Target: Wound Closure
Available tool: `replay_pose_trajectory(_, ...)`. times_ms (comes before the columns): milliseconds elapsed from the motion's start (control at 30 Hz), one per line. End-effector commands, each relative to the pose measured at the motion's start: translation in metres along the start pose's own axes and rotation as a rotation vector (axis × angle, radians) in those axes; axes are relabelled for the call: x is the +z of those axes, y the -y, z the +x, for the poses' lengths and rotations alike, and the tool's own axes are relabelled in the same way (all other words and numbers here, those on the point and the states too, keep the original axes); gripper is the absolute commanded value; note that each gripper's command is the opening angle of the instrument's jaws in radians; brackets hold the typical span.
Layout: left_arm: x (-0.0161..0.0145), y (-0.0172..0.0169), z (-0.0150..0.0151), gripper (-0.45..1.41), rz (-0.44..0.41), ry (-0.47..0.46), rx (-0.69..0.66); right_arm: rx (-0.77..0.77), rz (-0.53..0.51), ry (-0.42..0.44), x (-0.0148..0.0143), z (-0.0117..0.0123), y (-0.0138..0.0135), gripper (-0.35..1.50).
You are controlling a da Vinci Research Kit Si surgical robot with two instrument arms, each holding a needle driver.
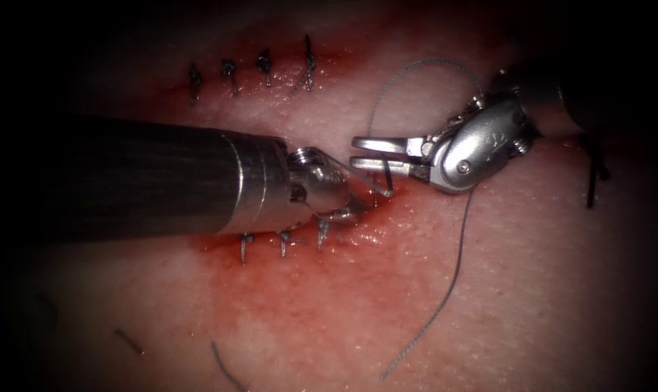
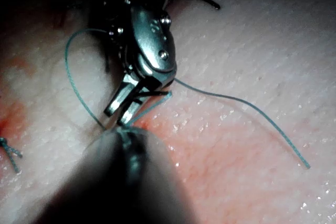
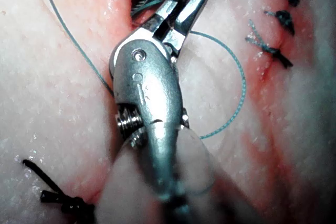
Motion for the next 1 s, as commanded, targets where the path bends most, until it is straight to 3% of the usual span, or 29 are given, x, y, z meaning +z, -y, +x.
replay_pose_trajectory(33, 0.0007, -0.0003, 0.0002, 0.49, -0.001, 0.001, 0.002, 0.002, 0.003, 0.0, 0.0004, -0.0005, 0.0001, -0.35)
replay_pose_trajectory(233, -0.0056, -0.0013, 0.0012, 0.37, 0.055, -0.114, 0.007, 0.0, 0.008, 0.011, 0.0006, -0.0007, -0.0002, -0.35)
replay_pose_trajectory(267, -0.0081, -0.0016, 0.0014, 0.44, 0.097, -0.119, 0.019, 0.006, 0.009, 0.011, 0.0006, -0.0007, -0.0002, -0.35)
replay_pose_trajectory(300, -0.0081, -0.0016, 0.0014, 0.44, 0.097, -0.119, 0.019, 0.006, 0.009, 0.011, 0.0006, -0.0007, -0.0002, -0.35)
replay_pose_trajectory(333, -0.0101, -0.0019, 0.0015, 0.54, 0.142, -0.116, 0.018, 0.012, 0.008, 0.011, 0.0006, -0.0007, -0.0002, -0.35)
replay_pose_trajectory(400, -0.0128, -0.0028, 0.0019, 0.54, 0.192, -0.176, 0.019, 0.012, 0.008, 0.012, 0.0007, -0.0008, -0.0003, -0.35)
replay_pose_trajectory(600, -0.0127, -0.0049, 0.0029, 0.29, 0.237, -0.251, 0.017, 0.012, 0.01, 0.014, 0.0007, -0.0009, -0.0005, -0.35)
replay_pose_trajectory(667, -0.0114, -0.0067, 0.0042, 0.09, 0.247, -0.393, 0.023, 0.029, 0.013, 0.02, 0.0007, -0.0012, -0.001, -0.35)
replay_pose_trajectory(800, -0.0107, -0.0075, 0.0045, 0.04, 0.265, -0.425, 0.014, 0.039, 0.017, 0.024, 0.0007, -0.0014, -0.0012, -0.35)
replay_pose_trajectory(1000, -0.0069, -0.0089, 0.0047, -0.01, 0.267, -0.456, 0.033, 0.07, 0.029, 0.038, 0.0007, -0.0015, -0.0015, -0.35)
